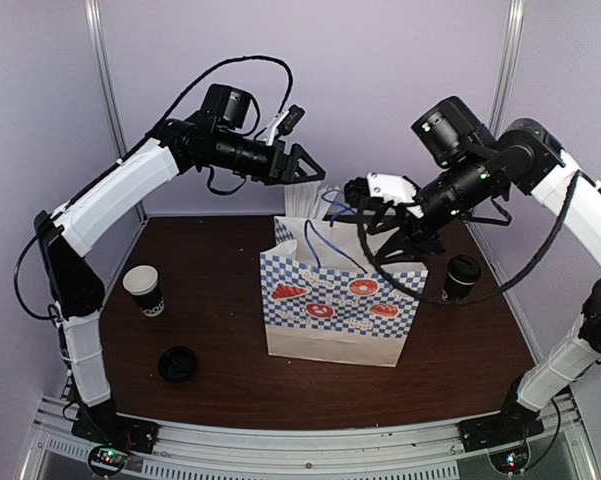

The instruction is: Pack the takeout coffee

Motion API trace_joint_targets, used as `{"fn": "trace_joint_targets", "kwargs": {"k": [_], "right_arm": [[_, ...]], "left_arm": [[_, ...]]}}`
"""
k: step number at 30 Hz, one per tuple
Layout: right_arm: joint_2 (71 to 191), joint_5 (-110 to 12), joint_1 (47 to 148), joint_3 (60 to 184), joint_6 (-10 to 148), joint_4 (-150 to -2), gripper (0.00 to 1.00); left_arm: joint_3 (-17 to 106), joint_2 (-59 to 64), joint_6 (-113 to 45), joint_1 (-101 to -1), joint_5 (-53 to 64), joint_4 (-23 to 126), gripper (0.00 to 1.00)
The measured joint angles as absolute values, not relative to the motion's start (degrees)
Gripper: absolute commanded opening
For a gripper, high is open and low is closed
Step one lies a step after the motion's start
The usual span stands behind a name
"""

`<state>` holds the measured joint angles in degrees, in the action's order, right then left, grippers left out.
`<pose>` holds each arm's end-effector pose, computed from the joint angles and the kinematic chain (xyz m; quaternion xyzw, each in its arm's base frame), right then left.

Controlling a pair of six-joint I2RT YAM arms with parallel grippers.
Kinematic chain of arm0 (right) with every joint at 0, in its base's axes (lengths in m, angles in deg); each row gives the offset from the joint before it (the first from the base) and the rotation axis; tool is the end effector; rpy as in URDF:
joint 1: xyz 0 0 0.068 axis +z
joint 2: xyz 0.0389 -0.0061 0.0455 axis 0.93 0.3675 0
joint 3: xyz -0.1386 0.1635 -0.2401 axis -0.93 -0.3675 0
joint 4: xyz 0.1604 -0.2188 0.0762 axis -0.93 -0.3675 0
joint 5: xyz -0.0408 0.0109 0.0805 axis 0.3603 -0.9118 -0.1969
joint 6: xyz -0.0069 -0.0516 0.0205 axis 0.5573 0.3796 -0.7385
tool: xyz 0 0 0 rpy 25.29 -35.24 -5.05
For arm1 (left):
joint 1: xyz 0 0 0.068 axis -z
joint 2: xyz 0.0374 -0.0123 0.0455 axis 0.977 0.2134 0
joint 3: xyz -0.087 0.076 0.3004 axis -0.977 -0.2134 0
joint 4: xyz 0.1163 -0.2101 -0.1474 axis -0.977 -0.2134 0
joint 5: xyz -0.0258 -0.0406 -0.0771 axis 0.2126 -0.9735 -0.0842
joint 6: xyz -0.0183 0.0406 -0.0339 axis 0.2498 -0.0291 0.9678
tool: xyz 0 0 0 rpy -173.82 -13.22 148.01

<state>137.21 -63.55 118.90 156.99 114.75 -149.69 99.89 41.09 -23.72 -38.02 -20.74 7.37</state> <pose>0.1769 0.2373 0.5026 -0.6967 0.6124 0.2151 0.3053 0.3598 -0.3266 0.4706 0.2749 0.7887 -0.4689 0.2872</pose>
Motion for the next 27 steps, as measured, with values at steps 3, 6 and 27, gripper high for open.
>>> {"fn": "trace_joint_targets", "kwargs": {"k": [3, 6, 27], "right_arm": [[133.12, -66.34, 109.76, 155.46, 114.58, -149.05, 0.56], [127.35, -68.68, 98.02, 148.88, 114.38, -147.33, 0.55], [134.59, -59.59, 70.20, 125.01, 109.46, -136.51, 0.61]], "left_arm": [[93.57, 33.18, -28.31, -38.02, -15.73, 6.56, 0.76], [84.63, 23.93, -33.05, -38.02, -11.01, 7.28, 0.78], [54.66, 13.24, -42.97, -38.11, -4.35, 15.63, 0.79]]}}
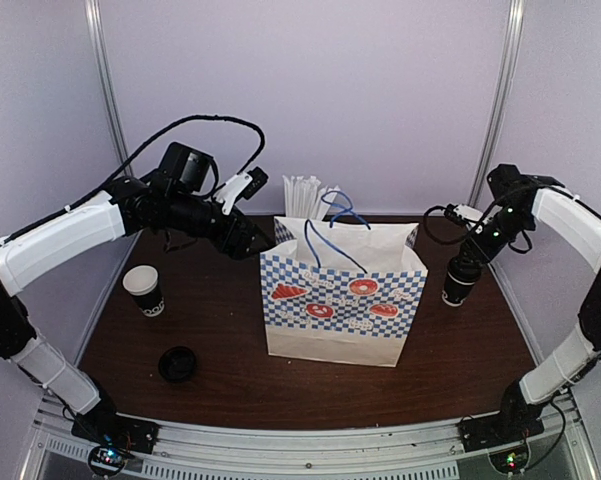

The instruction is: Pack the takeout coffee

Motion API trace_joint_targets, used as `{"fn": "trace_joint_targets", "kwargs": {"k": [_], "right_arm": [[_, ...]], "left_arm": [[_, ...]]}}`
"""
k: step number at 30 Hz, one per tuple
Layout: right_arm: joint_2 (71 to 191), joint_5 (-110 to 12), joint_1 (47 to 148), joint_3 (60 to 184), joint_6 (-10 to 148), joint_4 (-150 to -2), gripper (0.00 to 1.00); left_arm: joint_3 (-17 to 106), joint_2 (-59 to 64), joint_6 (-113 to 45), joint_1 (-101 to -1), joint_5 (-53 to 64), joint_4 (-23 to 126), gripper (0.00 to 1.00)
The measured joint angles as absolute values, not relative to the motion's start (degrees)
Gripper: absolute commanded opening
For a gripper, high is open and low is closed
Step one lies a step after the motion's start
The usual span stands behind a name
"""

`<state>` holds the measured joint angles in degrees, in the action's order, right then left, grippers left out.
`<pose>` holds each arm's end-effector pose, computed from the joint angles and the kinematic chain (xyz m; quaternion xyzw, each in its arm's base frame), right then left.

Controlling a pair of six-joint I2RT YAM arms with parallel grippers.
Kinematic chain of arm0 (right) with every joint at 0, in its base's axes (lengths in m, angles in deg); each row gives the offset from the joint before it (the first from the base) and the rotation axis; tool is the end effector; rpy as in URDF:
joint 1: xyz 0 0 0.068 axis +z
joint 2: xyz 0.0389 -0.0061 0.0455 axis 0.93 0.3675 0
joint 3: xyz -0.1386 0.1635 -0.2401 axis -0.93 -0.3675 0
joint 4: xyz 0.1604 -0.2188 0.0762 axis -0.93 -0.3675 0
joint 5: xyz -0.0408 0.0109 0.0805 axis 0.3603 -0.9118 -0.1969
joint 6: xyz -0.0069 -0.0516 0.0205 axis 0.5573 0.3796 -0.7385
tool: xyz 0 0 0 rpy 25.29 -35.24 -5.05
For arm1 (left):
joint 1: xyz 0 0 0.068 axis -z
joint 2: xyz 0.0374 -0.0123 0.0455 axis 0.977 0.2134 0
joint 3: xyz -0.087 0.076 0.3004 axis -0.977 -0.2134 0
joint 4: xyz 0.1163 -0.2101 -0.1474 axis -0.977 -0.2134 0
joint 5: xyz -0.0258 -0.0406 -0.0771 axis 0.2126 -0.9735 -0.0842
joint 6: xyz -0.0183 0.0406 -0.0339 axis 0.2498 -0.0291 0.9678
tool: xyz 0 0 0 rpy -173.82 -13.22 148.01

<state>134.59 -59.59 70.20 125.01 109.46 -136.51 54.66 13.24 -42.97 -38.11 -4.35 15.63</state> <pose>0.3048 0.0215 0.3560 -0.3242 0.9126 0.0982 0.2288 0.2667 -0.2359 0.4011 0.3450 0.8198 -0.2890 0.3540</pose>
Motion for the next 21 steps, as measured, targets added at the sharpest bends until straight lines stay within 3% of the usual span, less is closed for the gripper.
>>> {"fn": "trace_joint_targets", "kwargs": {"k": [21], "right_arm": [[150.48, -50.65, 69.63, 137.23, 111.67, -141.62, 0.69]], "left_arm": [[54.66, 12.98, -43.02, -38.11, -5.42, 15.65, 0.79]]}}
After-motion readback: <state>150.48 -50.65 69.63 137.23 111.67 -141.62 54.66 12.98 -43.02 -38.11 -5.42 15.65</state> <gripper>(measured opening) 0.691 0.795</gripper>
